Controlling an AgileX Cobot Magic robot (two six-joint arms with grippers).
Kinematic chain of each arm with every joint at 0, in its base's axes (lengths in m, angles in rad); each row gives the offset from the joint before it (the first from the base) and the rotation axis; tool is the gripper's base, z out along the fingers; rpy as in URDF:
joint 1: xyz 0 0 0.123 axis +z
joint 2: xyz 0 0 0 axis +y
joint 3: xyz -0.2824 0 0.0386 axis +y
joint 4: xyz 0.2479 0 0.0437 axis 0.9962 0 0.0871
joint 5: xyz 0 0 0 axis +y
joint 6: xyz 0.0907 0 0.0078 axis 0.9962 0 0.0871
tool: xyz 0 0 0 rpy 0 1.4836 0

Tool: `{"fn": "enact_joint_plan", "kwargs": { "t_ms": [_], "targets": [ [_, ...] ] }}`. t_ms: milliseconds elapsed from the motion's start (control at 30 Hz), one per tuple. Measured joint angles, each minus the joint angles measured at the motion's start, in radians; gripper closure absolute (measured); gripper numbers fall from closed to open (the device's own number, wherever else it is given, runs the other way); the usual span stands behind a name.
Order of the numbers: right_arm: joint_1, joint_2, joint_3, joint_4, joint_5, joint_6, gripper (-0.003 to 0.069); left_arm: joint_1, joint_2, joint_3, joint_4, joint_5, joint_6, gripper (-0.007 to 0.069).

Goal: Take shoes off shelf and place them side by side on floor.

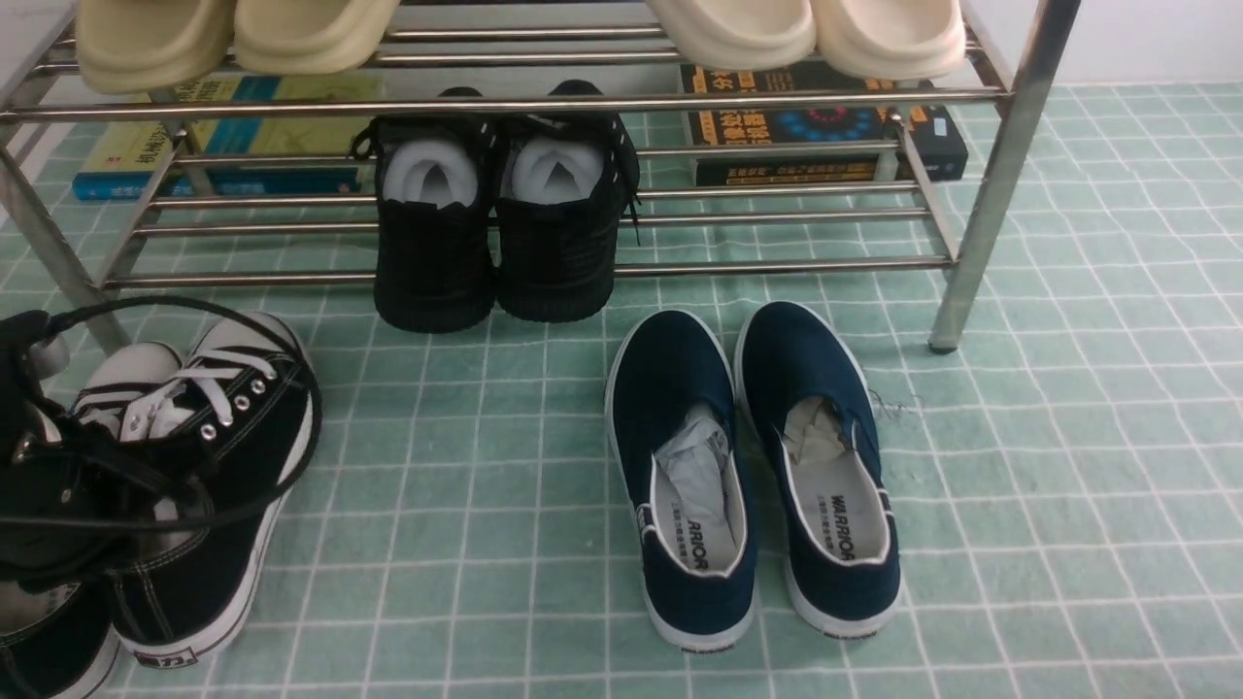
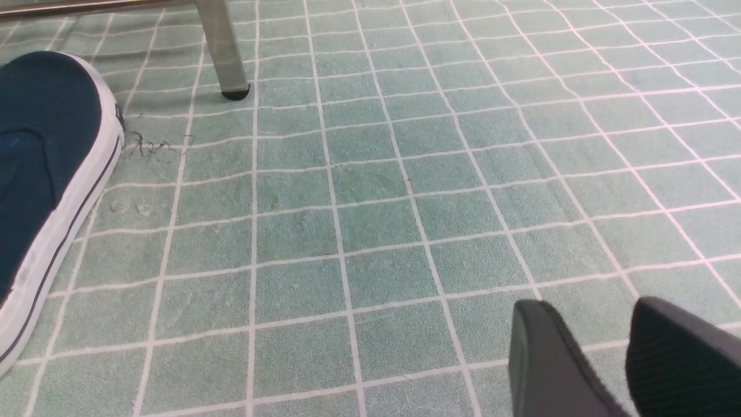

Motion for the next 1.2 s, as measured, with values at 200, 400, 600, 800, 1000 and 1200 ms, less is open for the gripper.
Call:
{"fn": "enact_joint_plan", "kwargs": {
  "t_ms": [200, 400, 600, 800, 1000, 1200],
  "targets": [
    [0.0, 0.0, 0.0, 0.0, 0.0, 0.0, 0.0421, 0.0, 0.007, 0.0, 0.004, -0.003, 0.058, 0.055],
    [0.0, 0.0, 0.0, 0.0, 0.0, 0.0, 0.0421, 0.0, -0.022, 0.0, 0.002, 0.025, 0.089, 0.0381],
    [0.0, 0.0, 0.0, 0.0, 0.0, 0.0, 0.0421, 0.0, -0.181, -0.002, -0.008, 0.094, 0.105, 0.0225],
    [0.0, 0.0, 0.0, 0.0, 0.0, 0.0, 0.0421, 0.0, -0.405, -0.003, -0.021, 0.272, 0.201, 0.0272],
    [0.0, 0.0, 0.0, 0.0, 0.0, 0.0, 0.0421, 0.0, -0.604, 0.005, -0.105, 0.461, 0.426, 0.0559],
    [0.0, 0.0, 0.0, 0.0, 0.0, 0.0, 0.0421, 0.0, -0.863, 0.168, -0.324, 0.3, 0.596, 0.0624]
  ]
}}
